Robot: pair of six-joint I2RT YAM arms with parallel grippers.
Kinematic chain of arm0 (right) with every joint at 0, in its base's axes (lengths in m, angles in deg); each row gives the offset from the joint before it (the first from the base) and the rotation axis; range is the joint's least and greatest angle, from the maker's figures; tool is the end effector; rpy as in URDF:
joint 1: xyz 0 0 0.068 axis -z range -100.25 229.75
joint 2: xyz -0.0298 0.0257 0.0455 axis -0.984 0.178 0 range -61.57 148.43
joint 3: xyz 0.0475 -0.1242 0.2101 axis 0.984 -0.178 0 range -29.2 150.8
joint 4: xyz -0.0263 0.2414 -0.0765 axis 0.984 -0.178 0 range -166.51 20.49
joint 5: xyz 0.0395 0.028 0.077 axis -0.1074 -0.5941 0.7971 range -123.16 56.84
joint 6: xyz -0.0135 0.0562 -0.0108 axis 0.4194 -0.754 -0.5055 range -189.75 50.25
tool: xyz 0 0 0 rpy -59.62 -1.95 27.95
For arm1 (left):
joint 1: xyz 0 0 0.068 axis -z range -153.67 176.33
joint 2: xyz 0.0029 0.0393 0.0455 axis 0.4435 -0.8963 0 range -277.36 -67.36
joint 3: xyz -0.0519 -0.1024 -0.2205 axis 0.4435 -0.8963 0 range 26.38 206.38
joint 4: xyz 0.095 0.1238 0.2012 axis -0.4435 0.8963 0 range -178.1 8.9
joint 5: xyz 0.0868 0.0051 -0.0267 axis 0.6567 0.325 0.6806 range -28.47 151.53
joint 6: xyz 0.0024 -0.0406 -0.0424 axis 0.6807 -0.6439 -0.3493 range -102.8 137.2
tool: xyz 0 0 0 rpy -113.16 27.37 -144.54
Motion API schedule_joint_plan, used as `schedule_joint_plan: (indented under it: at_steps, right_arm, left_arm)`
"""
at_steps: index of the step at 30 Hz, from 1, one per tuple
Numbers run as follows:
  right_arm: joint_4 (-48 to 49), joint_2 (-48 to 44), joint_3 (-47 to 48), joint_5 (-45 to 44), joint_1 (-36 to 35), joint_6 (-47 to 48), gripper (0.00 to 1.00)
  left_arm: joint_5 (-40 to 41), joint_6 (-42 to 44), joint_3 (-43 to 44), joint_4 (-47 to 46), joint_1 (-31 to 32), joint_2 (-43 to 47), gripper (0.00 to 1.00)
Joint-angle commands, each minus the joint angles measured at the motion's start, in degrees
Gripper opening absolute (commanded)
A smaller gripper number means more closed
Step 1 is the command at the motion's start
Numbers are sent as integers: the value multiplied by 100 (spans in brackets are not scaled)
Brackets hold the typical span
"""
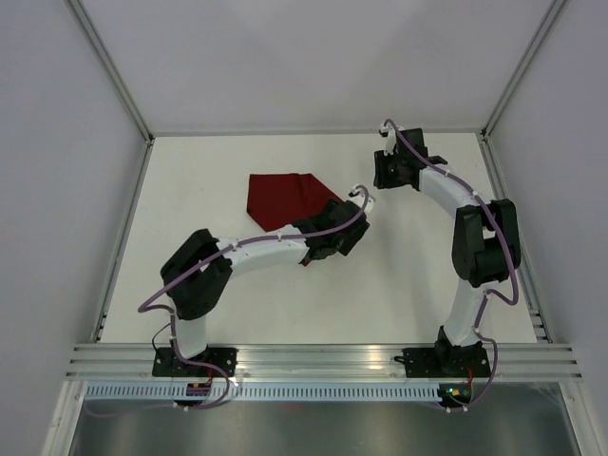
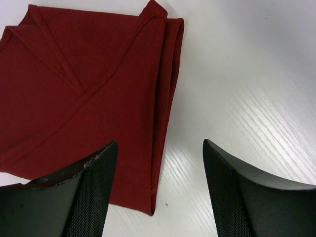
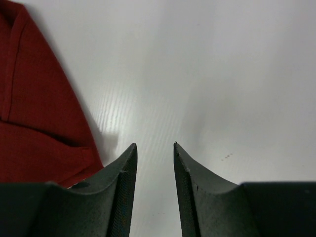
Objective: Fold the napkin, place the utensils inside, and roll it up
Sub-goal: Roll the napkin with the utensil
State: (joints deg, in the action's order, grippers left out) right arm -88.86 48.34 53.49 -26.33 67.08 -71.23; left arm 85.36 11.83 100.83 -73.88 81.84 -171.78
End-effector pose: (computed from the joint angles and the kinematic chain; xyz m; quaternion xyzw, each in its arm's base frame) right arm 0.4087 0.0971 0.1983 -0.1123 0.9208 0.1004 0.3598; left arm 0.2387 -0.3170 0.1994 0.3091 0.8504 -0.0290 0.4247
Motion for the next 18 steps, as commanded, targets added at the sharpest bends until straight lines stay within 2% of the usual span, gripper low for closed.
schedule_joint_plan:
  at_steps: [1, 8, 18]
  right_arm:
    - [-121, 48, 300, 354, 334, -195, 41]
    - [-130, 66, 194, 600, 625, -195, 40]
    - [-95, 48, 10, 758, 836, -213, 31]
  left_arm:
    - [1078, 501, 525, -42, 188, -543, 74]
    - [2352, 712, 1263, 309, 540, -1651, 73]
    - [2881, 949, 1352, 318, 698, -2214, 70]
